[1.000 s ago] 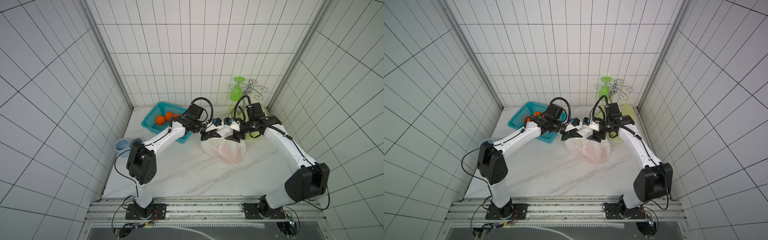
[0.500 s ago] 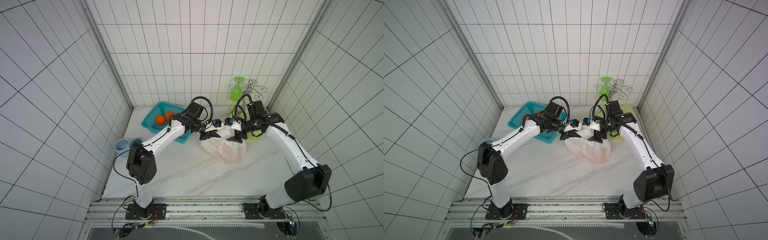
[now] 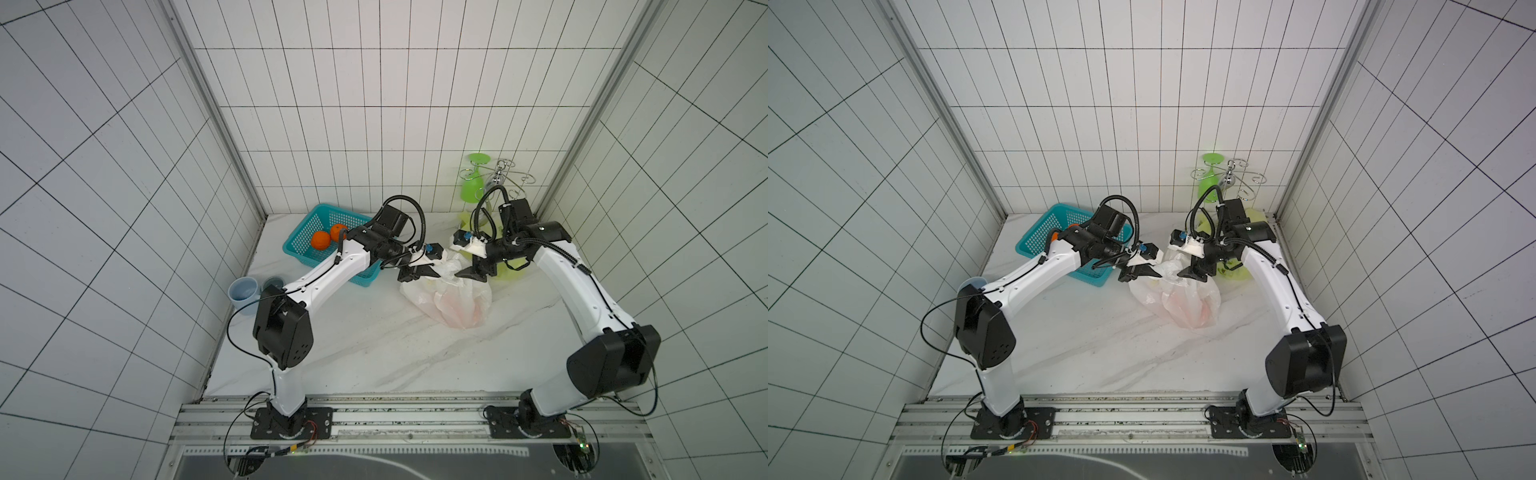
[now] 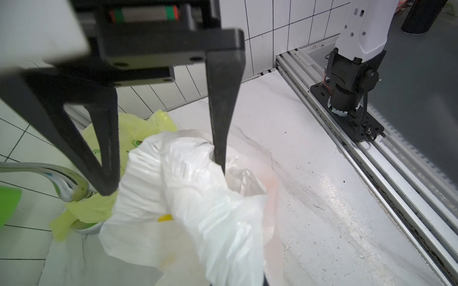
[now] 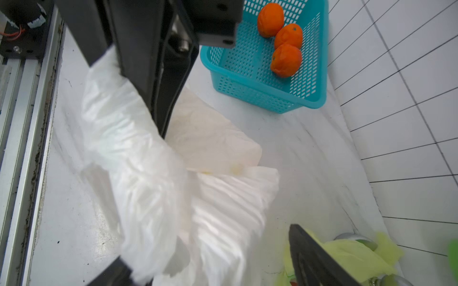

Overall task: Place the oranges into plastic bags & tie knots
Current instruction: Tie the plastic bag at the center of the board.

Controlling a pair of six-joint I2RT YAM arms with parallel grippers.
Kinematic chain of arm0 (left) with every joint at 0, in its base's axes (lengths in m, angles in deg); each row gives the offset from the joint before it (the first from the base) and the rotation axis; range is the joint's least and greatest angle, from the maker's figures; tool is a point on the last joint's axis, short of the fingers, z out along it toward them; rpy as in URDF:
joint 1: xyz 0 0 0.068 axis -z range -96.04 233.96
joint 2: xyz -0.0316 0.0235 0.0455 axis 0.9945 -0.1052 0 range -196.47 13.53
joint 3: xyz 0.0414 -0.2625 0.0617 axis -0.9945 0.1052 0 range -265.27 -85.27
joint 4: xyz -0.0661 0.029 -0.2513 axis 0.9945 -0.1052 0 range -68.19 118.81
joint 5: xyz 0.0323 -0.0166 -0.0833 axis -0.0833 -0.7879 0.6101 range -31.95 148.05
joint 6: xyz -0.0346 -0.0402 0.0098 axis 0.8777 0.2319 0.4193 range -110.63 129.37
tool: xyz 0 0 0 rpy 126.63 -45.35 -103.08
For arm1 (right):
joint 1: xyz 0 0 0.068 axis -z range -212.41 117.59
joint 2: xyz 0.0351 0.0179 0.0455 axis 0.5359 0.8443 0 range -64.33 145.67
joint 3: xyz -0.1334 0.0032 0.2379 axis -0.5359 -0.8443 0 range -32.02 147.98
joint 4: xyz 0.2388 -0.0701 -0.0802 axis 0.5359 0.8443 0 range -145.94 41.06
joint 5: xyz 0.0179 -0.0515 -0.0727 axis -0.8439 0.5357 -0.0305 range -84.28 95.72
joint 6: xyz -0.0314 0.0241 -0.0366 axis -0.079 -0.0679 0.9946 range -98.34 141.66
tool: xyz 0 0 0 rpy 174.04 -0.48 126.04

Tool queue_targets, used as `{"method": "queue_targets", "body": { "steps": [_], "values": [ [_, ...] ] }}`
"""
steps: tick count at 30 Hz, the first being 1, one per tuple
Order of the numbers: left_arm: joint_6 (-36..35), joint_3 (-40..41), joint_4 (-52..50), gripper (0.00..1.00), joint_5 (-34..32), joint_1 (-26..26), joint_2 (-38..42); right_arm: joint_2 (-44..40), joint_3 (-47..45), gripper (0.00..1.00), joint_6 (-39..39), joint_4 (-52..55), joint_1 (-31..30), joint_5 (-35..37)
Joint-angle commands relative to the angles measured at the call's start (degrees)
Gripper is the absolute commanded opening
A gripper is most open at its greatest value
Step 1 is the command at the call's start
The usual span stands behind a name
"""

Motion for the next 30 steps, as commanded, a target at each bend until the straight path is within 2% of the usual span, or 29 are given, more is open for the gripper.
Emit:
{"method": "queue_targets", "body": {
  "steps": [1, 6, 14, 22, 30],
  "values": [
    [-3.8, -0.2, -1.5, 0.00, -0.8, 0.2, 0.5, -4.2, 3.5, 0.86, -1.4, 1.1, 0.5, -7.1],
    [-6.4, -0.9, -3.2, 0.00, -0.7, 0.1, 0.7, -6.9, -0.4, 0.91, 0.2, 2.1, 0.3, -10.9],
    [-8.2, -1.1, -4.7, 0.00, 0.7, 0.3, 0.9, -8.2, -7.5, 0.95, -1.0, -7.0, -5.7, -1.5],
    [-6.9, -0.8, -4.0, 0.00, 1.1, 0.2, 1.0, -4.0, -7.7, 0.95, 1.6, -3.3, -7.4, -1.5],
    [-3.3, -0.1, -1.9, 0.00, 3.1, -0.5, 1.4, -6.0, -15.4, 0.94, -0.8, -10.0, -7.5, 1.3]
  ]
}}
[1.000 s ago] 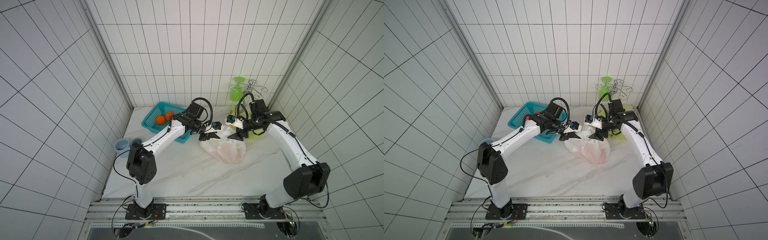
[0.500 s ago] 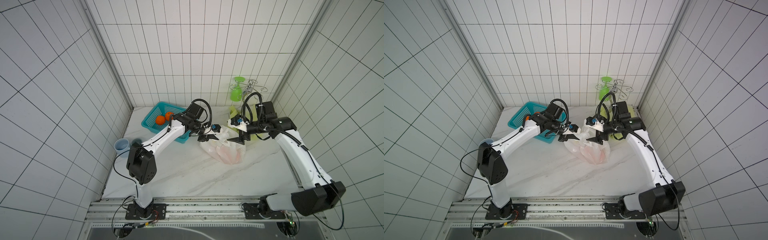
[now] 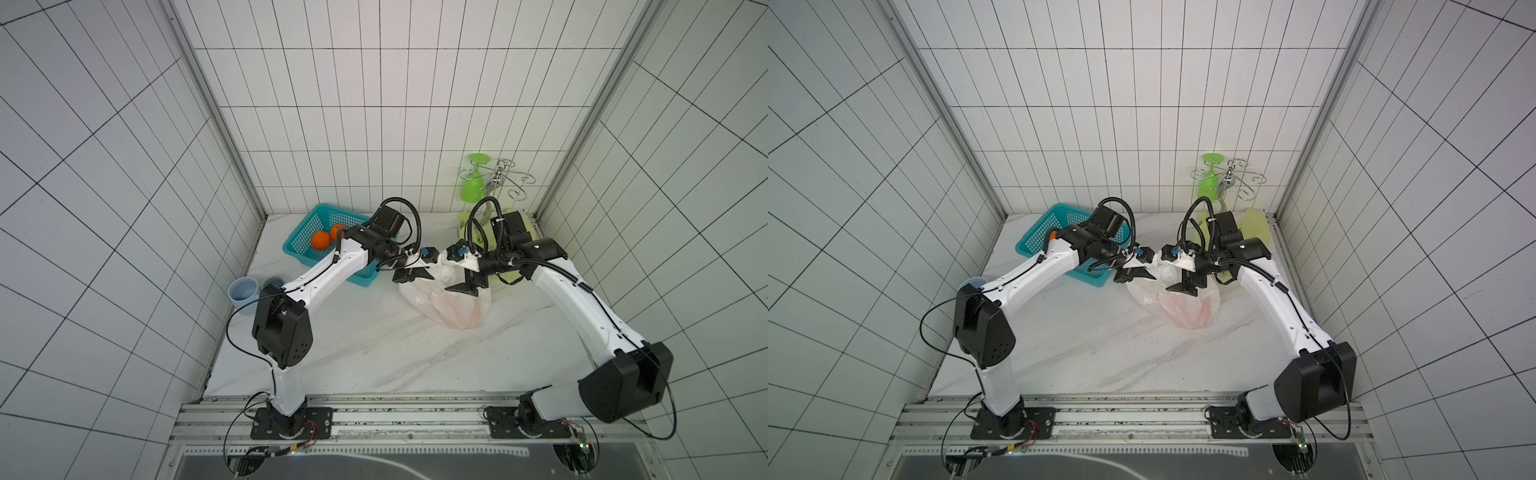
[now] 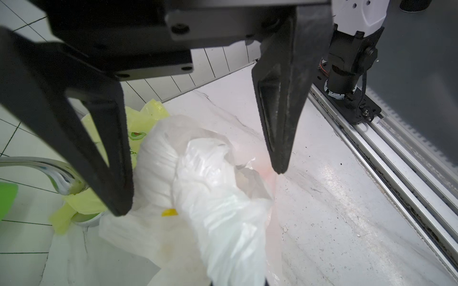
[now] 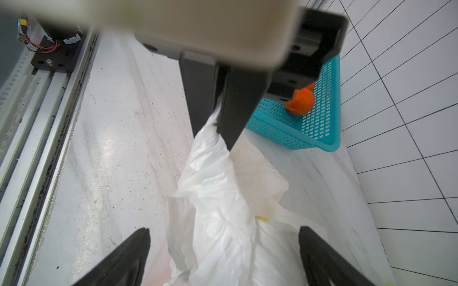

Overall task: Place the oranges into plastic bags & tie knots
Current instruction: Tie the plastic bag at the center of the board.

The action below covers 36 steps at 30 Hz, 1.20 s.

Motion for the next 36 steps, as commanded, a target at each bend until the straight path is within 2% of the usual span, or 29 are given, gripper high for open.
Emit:
{"method": "queue_targets", "body": {
  "steps": [1, 9, 12, 16, 23, 27, 32, 36],
  "values": [
    [1.4, 0.0, 2.3, 0.00, 3.6, 0.7, 1.4, -0.2, -4.9, 0.94, -0.6, -1.9, -0.5, 2.9],
    [5.8, 0.6, 4.4, 0.00, 7.4, -0.3, 1.3, -2.3, -9.6, 0.92, -4.7, -11.6, -0.5, 6.7],
    [8.0, 1.2, 5.7, 0.00, 9.6, -1.0, 1.4, -3.8, -11.7, 0.88, -6.7, -16.4, -0.6, 8.3],
    [8.0, 2.7, 6.2, 0.00, 9.7, -1.1, 1.7, -4.7, -12.1, 0.72, -7.9, -19.1, -0.6, 9.2],
    [6.6, 3.4, 6.1, 0.00, 8.1, -1.0, 2.2, -2.5, -6.6, 0.52, -5.4, -12.5, -0.6, 7.5],
    [7.1, 3.6, 6.5, 0.00, 7.9, -1.0, 2.2, -2.7, -6.4, 0.40, -7.8, -14.5, -0.5, 8.1],
    [16.4, 7.9, 14.4, 0.00, 7.9, -1.2, 3.0, -6.5, -10.4, 0.22, -19.4, -25.8, -0.8, 10.8],
    [29.5, 13.5, 26.8, 0.00, 9.4, -2.0, 4.4, -10.8, -15.6, 0.09, -29.1, -36.4, -0.9, 14.1]
  ]
}}
